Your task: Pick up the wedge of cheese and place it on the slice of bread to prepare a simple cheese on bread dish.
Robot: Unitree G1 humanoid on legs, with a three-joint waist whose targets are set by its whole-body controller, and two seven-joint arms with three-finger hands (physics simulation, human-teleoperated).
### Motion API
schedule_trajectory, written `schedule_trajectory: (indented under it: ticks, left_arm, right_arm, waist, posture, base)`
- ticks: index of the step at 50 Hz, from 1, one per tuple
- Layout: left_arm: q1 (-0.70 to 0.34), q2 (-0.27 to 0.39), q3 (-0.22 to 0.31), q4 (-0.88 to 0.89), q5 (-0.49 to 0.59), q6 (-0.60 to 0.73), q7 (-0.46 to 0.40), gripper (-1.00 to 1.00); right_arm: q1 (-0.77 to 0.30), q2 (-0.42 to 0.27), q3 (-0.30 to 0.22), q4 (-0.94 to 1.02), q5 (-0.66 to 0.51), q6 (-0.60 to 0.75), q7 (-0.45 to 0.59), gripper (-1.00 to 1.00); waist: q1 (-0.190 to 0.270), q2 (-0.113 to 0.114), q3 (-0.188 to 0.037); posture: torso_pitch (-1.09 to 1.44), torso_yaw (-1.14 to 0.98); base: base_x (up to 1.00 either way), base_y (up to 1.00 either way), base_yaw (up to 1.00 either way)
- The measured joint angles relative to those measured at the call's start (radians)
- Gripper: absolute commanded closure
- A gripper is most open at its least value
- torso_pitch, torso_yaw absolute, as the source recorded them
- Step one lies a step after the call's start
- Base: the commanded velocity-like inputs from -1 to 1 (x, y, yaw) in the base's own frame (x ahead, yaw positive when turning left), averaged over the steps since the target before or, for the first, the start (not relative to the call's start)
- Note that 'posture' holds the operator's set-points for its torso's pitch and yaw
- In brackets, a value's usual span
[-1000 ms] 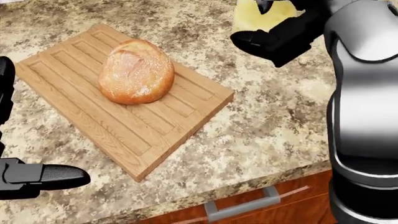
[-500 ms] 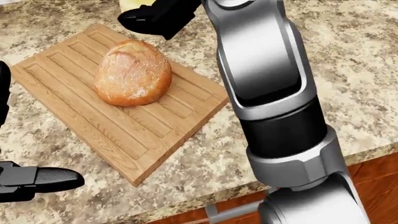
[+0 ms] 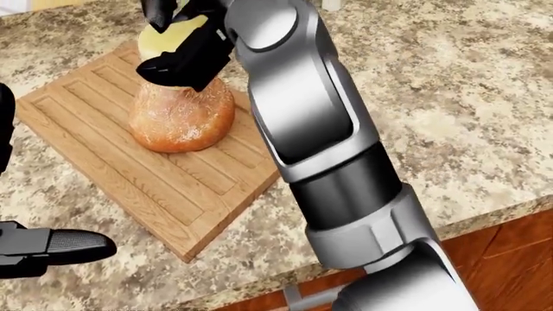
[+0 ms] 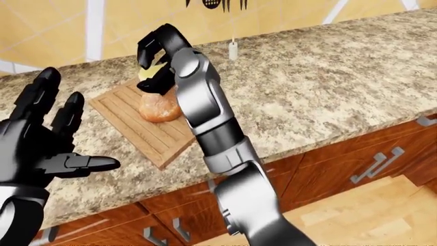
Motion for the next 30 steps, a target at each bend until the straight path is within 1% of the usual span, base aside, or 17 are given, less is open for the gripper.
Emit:
schedule_trajectory:
  ticks: [7,17,25,30]
  left_arm:
    - [0.017,-0.001,0.006,0.004,0.000,-0.019,-0.005,-1.00]
    - [0.032,-0.006,0.002,0.009,0.010,-0.038,-0.016,-1.00]
    - [0.043,-0.006,0.006,0.026,0.020,-0.061,-0.029,-1.00]
    - [0.051,-0.010,0.007,0.032,0.029,-0.068,-0.036,-1.00]
  right_arm:
    - [0.008,0.014,-0.004,0.046,-0.015,-0.026,-0.008,1.00]
    - [-0.046,0.023,-0.016,0.141,0.002,-0.092,-0.045,1.00]
    - [-0.117,0.018,-0.044,0.362,0.049,-0.204,-0.114,1.00]
    - [-0.146,0.008,-0.054,0.454,0.078,-0.270,-0.165,1.00]
  waist:
    - [0.000,0.001,0.002]
    - [0.000,0.002,-0.004]
    - [-0.001,0.006,-0.003]
    - [-0.001,0.005,-0.003]
  posture:
    - [0.00,0.00]
    - [0.00,0.00]
    - [0.00,0.00]
    - [0.00,0.00]
  base:
    - [0.00,0.00,0.00]
    - [0.00,0.00,0.00]
    - [0.00,0.00,0.00]
    - [0.00,0.00,0.00]
